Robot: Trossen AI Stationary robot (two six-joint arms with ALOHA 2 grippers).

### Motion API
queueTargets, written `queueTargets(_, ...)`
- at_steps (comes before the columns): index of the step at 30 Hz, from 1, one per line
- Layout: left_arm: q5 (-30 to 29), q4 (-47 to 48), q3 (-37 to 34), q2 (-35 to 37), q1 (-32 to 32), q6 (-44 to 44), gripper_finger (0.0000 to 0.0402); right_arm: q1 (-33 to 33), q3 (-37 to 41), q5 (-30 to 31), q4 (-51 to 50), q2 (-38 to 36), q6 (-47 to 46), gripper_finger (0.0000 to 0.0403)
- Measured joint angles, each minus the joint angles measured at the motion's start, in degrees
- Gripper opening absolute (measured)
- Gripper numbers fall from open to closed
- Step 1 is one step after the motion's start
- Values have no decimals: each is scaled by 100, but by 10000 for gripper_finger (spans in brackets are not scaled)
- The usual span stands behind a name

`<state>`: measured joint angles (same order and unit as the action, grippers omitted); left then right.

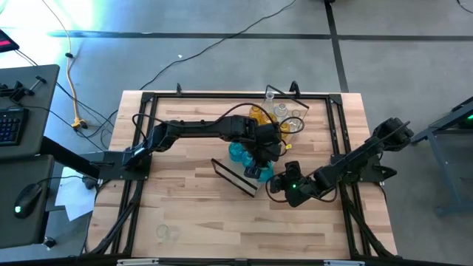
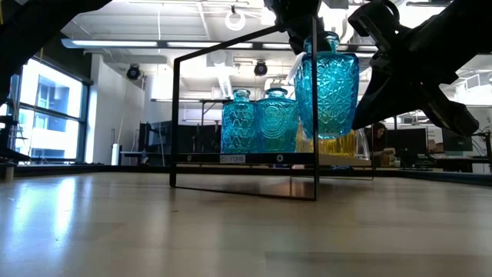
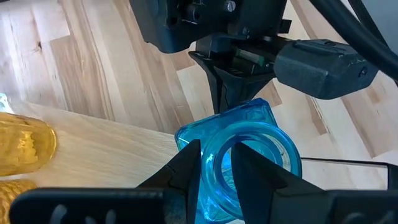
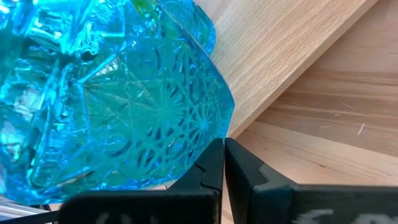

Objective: Sort vases onto shelf
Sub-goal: Put the blue vase on the shelf and align with the other blue vase

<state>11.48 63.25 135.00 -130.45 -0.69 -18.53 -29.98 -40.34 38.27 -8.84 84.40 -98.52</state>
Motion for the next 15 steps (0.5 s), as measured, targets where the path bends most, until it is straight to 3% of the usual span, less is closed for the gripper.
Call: queueTargets(15,-8,-7,0,0,-2,-594,76,0,-2,-27,2,0,0,0)
